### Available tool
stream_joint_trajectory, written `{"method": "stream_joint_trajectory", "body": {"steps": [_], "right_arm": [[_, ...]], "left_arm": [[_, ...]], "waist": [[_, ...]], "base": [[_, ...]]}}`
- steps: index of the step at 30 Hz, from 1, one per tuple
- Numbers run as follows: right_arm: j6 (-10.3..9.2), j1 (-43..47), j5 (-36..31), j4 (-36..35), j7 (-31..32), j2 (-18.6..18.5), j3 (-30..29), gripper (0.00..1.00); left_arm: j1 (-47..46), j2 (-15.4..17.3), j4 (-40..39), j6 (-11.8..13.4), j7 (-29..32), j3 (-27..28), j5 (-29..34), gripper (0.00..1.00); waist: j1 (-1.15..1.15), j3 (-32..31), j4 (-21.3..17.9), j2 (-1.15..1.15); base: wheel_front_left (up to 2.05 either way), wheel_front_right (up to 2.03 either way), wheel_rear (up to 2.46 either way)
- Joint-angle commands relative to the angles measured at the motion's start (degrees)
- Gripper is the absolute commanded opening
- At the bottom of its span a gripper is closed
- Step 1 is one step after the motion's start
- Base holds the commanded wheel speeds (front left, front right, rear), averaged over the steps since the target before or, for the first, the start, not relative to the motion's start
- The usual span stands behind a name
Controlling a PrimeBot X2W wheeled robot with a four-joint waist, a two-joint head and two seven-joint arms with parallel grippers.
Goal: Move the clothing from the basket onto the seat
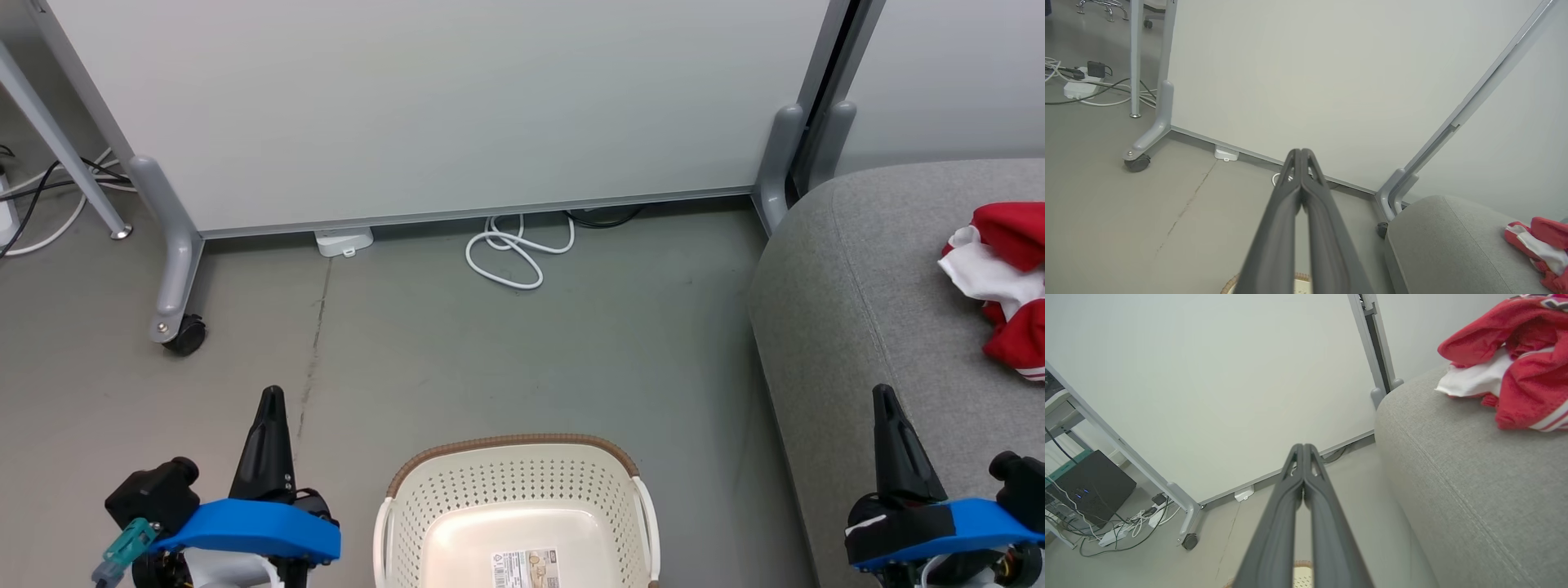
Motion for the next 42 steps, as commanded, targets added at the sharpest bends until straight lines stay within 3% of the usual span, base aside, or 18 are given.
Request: {"method": "stream_joint_trajectory", "body": {"steps": [1, 42], "right_arm": [[0.0, -1.17, 2.54, -0.68, 0.62, -0.16, -0.1, 0.0], [0.02, -2.62, 34.07, 0.19, 8.45, -0.04, -0.29, 0.0]], "left_arm": [[-1.43, 0.08, -1.06, -0.27, 0.49, 0.59, -2.48, 0.0], [-1.96, 0.0, -1.75, -0.86, 8.3, 4.42, -33.32, 0.0]], "waist": [[0.0, -0.04, -0.03, -0.01], [0.0, -1.08, -0.88, -0.01]], "base": [[0.0, 0.0, 0.0], [0.0, 0.0, 0.0]]}}
